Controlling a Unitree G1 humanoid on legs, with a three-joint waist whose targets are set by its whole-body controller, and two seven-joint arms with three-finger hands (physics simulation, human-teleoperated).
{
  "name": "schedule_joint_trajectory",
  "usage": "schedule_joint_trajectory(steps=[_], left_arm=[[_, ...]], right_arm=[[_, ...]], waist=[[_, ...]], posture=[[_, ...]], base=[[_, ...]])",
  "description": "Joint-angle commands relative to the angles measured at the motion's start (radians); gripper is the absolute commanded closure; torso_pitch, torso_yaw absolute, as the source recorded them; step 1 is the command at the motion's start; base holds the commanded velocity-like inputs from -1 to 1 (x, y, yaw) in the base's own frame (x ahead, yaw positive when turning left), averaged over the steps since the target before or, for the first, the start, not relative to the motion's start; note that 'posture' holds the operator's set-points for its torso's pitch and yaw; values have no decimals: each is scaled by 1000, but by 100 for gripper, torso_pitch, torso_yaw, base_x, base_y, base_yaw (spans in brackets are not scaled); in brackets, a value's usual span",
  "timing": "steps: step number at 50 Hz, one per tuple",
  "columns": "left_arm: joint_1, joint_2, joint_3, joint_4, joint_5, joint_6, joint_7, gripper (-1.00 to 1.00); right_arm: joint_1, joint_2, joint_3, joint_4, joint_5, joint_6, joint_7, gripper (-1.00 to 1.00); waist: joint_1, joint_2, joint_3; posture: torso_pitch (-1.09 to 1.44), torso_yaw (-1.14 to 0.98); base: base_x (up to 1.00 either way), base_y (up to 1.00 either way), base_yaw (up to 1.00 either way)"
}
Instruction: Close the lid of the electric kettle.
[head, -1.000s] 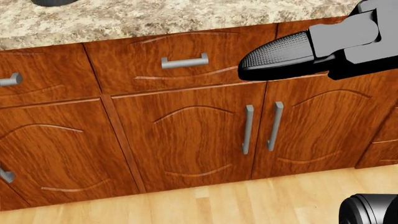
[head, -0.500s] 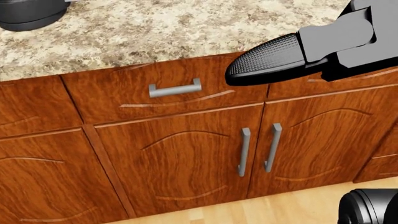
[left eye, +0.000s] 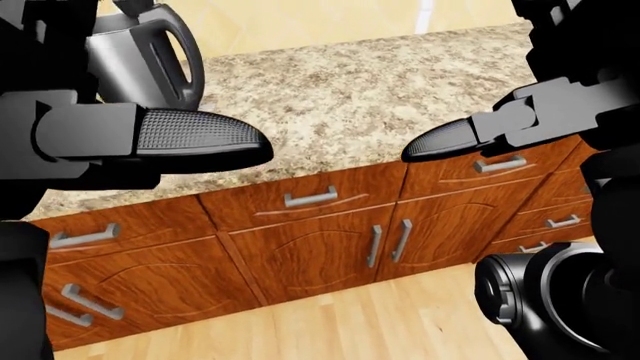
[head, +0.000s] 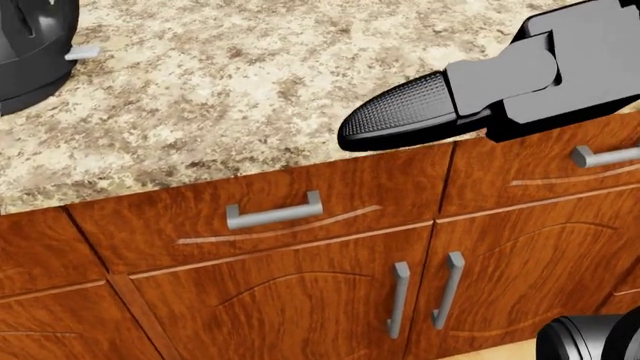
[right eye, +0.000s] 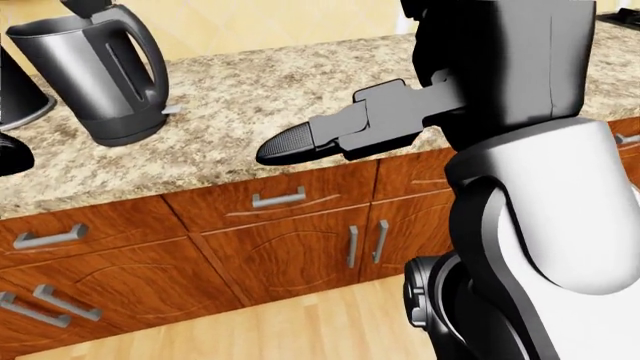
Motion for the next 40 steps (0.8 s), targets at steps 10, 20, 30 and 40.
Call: schedule_joint_trajectory(steps=[10,20,30,40], left_arm=[[-22,11,2,18,21,-13,-9,-100],[-17,7,11,18,3,-26,-3,-100],[-49,50,11,25,-41,-47,18,-100],[-50,51,4,20,-33,-46,17,-100]], right_arm=[[-16,-3,2,18,-10,-36,-3,-100],[-32,4,-16,7,-6,-17,0,-100],[-26,4,-27,8,6,-25,-3,-100],[-27,1,-19,7,15,-28,-12,-100]], waist=[[-1,-43,-15],[-14,58,-9],[2,-10,-13],[-4,-42,22]], posture=[[0,0],[0,0],[0,0],[0,0]], base=[[25,0,0],[25,0,0],[24,0,0],[13,0,0]])
